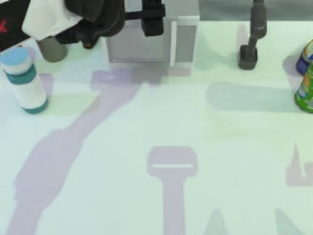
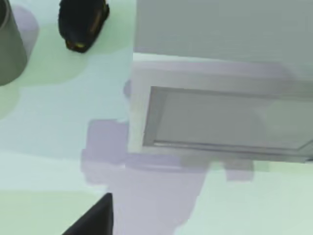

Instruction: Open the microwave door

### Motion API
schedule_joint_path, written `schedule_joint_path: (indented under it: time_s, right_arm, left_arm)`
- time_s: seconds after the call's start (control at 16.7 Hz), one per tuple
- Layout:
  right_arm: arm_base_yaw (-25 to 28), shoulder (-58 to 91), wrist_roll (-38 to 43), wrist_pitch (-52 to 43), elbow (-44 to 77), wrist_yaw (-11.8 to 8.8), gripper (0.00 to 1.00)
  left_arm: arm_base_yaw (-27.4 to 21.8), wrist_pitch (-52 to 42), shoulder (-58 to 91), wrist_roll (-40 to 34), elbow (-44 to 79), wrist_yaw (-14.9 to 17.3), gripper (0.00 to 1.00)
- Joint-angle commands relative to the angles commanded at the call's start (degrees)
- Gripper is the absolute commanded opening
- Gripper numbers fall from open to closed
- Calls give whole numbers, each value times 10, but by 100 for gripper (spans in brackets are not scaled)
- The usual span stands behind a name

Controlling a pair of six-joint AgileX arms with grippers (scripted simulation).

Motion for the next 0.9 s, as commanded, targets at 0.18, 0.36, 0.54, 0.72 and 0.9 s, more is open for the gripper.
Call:
schedule_joint_path:
  time_s: [0.18, 0.36, 0.54, 0.72, 0.9]
  right_arm:
    - [0, 0, 0, 0, 0, 0, 100]
    - [0, 0, 0, 0, 0, 0, 100]
    - [0, 0, 0, 0, 0, 0, 100]
    - [0, 0, 0, 0, 0, 0, 100]
    - [0, 0, 0, 0, 0, 0, 100]
  left_arm:
    - [-41, -41, 129, -36, 117, -24, 100]
    - [-70, -67, 209, -61, 199, -41, 100]
    - [-82, -76, 239, -73, 235, -49, 100]
    - [-82, -76, 239, -73, 235, -49, 100]
    - [-79, -74, 240, -71, 235, -47, 100]
